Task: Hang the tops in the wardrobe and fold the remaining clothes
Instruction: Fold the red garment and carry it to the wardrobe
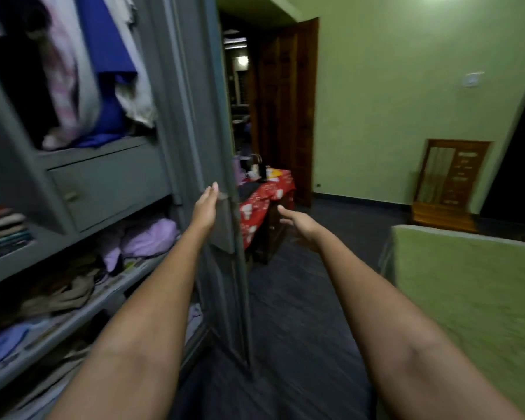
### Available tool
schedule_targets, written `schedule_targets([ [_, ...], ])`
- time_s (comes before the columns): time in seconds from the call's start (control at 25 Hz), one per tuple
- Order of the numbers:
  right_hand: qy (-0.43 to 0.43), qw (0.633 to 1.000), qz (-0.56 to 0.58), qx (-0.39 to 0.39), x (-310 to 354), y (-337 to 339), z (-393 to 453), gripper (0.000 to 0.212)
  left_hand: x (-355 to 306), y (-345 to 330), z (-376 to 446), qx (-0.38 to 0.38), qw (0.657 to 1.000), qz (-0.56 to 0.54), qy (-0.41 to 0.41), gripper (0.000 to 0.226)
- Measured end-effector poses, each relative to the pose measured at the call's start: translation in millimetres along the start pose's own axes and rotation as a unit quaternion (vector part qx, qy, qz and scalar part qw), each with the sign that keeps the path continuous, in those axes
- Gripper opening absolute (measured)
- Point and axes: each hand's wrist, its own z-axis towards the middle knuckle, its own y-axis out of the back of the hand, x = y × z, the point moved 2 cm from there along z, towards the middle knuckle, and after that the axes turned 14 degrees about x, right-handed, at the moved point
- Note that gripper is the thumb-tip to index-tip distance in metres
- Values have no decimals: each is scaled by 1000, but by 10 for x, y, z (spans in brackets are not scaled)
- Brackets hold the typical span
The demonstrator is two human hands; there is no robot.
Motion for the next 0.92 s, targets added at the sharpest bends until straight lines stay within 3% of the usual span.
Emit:
schedule_targets([
  [0.16,29,981,-14,190,277,-931,665,33,36,932,-393,-142,989,33,5,56],
  [0.28,107,965,-19,240,575,-1366,893,22,-16,1459,-701,-250,967,52,4,56],
  [0.4,127,943,-17,307,760,-1641,1238,10,-163,1669,-1083,-347,935,68,13,55],
  [0.44,118,932,-8,343,802,-1699,1352,20,-196,1706,-1178,-372,925,76,10,55],
  [0.52,109,912,-39,394,872,-1836,1541,70,-282,1688,-1387,-422,903,82,3,57],
  [0.56,114,900,-46,419,883,-1925,1621,86,-305,1674,-1486,-441,894,78,2,59],
  [0.64,131,883,-43,448,878,-2084,1783,86,-344,1632,-1679,-488,868,89,10,59],
  [0.68,121,880,-48,458,889,-2099,1749,90,-386,1550,-1771,-527,842,117,14,55],
  [0.72,109,872,-69,471,913,-2099,1661,101,-437,1422,-1873,-591,787,177,21,48],
  [0.76,103,871,-89,472,886,-2134,1666,110,-472,1267,-1972,-669,700,249,27,42],
  [0.84,115,868,-105,471,864,-2141,1595,102,-526,906,-2138,-775,521,357,28,53],
  [0.92,115,867,-104,473,791,-2139,1567,90,-521,739,-2257,-808,410,419,62,73],
])
